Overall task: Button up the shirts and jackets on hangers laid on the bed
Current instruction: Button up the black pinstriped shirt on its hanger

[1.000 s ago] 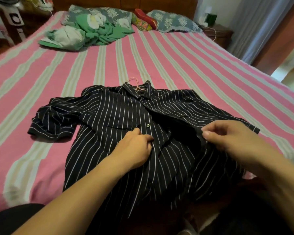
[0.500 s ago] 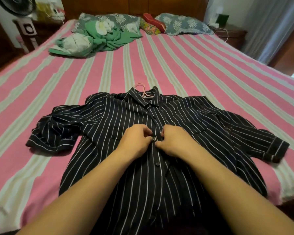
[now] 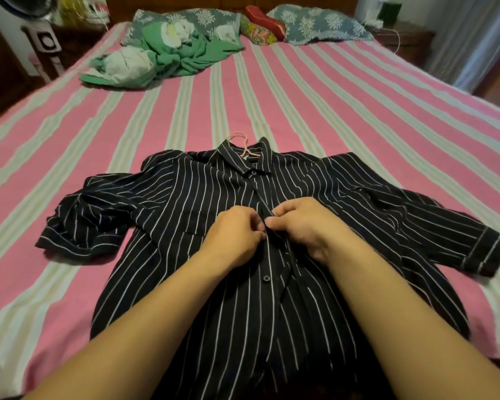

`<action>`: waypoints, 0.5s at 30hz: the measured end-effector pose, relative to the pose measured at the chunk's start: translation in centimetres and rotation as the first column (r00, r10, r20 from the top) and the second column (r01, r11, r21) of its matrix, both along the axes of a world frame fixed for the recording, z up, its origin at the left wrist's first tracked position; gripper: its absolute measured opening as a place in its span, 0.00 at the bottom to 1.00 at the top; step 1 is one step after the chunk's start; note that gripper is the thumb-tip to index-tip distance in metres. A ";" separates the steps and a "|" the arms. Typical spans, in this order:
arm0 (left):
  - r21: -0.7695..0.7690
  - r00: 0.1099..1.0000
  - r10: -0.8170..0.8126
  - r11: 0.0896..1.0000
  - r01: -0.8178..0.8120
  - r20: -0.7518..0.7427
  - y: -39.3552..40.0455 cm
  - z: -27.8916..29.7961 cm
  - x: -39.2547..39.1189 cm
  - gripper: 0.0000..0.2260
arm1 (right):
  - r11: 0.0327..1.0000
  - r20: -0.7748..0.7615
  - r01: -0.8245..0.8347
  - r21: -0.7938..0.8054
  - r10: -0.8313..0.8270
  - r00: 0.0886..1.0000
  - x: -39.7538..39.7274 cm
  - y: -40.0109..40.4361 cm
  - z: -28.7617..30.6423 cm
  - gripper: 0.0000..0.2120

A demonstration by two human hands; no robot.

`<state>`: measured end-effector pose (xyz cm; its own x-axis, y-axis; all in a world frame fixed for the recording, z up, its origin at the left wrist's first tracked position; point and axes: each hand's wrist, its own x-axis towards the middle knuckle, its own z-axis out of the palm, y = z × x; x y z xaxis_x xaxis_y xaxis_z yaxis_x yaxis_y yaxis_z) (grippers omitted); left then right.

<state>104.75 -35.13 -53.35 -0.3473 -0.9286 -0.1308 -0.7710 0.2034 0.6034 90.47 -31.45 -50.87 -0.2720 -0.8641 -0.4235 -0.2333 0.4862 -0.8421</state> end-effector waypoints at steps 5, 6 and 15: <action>0.330 0.919 0.213 0.939 -0.099 -0.330 0.5 0.5 0.2 0.04 | 0.992 -0.151 0.100 -0.073 -0.110 0.982 1.1 0.0 -0.8 0.07; 0.413 0.878 0.284 0.904 -0.110 -0.386 0.7 0.5 0.2 0.04 | 0.991 -0.135 0.106 -0.077 -0.116 0.984 1.2 0.1 -0.9 0.07; 0.640 0.672 0.512 0.765 -0.074 -0.535 1.0 0.7 0.5 0.03 | 0.993 -0.057 0.110 -0.049 -0.113 0.992 1.2 0.8 -0.8 0.08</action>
<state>105.29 -34.09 -52.66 -0.2614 -0.8371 -0.4805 -0.0882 -0.4750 0.8755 91.67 -30.64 -51.64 -0.3912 -0.8453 -0.3640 -0.2305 0.4729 -0.8504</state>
